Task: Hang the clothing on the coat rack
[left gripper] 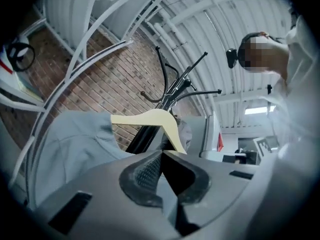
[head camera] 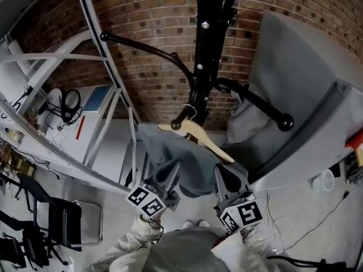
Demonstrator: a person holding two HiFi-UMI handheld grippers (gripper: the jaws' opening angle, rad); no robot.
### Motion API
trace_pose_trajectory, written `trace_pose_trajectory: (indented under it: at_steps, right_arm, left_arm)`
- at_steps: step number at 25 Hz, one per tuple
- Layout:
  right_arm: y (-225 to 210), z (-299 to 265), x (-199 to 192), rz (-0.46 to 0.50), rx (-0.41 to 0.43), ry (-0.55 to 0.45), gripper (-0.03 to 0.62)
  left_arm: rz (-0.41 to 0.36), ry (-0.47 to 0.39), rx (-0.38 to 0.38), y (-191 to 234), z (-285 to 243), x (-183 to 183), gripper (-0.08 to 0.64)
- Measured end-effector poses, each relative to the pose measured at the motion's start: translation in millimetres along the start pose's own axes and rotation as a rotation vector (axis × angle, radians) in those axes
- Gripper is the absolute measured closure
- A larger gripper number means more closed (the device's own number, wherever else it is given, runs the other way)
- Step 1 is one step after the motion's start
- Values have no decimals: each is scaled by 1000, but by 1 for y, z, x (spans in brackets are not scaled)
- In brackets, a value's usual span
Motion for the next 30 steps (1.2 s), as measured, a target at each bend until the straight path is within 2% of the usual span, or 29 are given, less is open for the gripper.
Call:
trace_pose_trajectory:
  at_steps: [7, 12, 25, 30]
  right_arm:
    - [5, 4, -8, 1, 28, 31, 568]
    - [6, 8, -9, 16, 17, 43, 568]
    - [4, 14, -11, 30, 7, 51, 569]
    - [2, 15, -11, 29, 4, 54, 569]
  left_arm:
    - [-199, 90, 151, -15, 21, 1, 552]
    - [-305, 112, 199, -28, 29, 1, 552]
    - [-348, 139, 199, -31, 26, -5, 552]
    - [-316, 137, 192, -31, 22, -7, 552]
Point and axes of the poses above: the fingertips, and each gripper's own axes: z backward along the fingers, y to its left, x out of its top, the point moved 8 cm from there along z, backward along the fingers, and after that the axes turned 5 degrees about -x, right-handed, at the moved point
